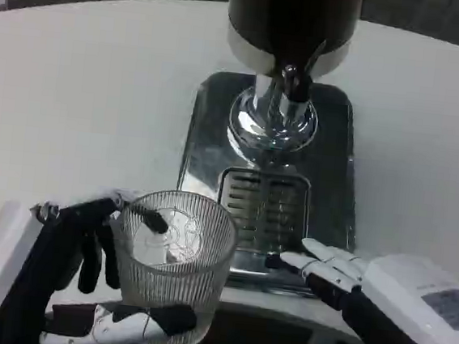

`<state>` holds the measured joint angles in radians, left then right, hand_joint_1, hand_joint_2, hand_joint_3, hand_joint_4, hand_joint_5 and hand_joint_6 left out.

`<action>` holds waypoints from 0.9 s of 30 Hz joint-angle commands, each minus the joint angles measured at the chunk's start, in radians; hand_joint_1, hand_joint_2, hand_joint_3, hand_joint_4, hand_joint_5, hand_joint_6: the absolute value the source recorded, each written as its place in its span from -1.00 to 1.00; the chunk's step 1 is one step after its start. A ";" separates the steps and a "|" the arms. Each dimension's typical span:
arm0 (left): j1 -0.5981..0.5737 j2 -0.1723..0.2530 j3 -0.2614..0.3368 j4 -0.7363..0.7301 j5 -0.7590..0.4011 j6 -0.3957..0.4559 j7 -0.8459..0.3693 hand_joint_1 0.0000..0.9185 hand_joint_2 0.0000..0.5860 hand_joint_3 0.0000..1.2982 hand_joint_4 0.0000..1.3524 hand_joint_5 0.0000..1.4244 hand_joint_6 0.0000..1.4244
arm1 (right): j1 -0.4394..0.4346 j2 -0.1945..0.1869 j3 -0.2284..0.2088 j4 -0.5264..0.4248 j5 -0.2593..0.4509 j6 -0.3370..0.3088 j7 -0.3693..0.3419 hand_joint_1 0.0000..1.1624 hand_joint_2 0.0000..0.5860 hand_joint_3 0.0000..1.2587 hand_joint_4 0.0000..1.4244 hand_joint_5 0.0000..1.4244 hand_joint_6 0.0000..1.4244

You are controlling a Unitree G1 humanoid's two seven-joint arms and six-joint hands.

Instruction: Grasp the cup under the faucet to collect the drink, then remove the cup.

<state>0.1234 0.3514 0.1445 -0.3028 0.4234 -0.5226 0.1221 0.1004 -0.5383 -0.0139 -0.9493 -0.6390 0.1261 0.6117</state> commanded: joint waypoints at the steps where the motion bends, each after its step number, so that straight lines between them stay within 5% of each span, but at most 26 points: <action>1: 0.002 -0.005 0.004 0.003 -0.019 -0.019 -0.002 0.03 -1.00 0.53 0.61 0.73 1.00 | -0.001 0.001 0.006 0.002 0.007 0.004 0.012 -0.10 0.56 -0.77 -0.94 -0.88 -0.91; 27: -0.011 -0.015 0.002 0.006 -0.015 0.000 -0.002 0.03 -1.00 0.53 0.61 0.73 1.00 | 0.021 0.005 -0.008 -0.014 0.014 0.008 0.015 -0.14 0.57 -0.77 -0.94 -0.88 -0.91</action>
<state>0.1234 0.3445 0.1438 -0.3025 0.4228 -0.5223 0.1219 0.1100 -0.5378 -0.0152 -0.9493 -0.6366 0.1300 0.6191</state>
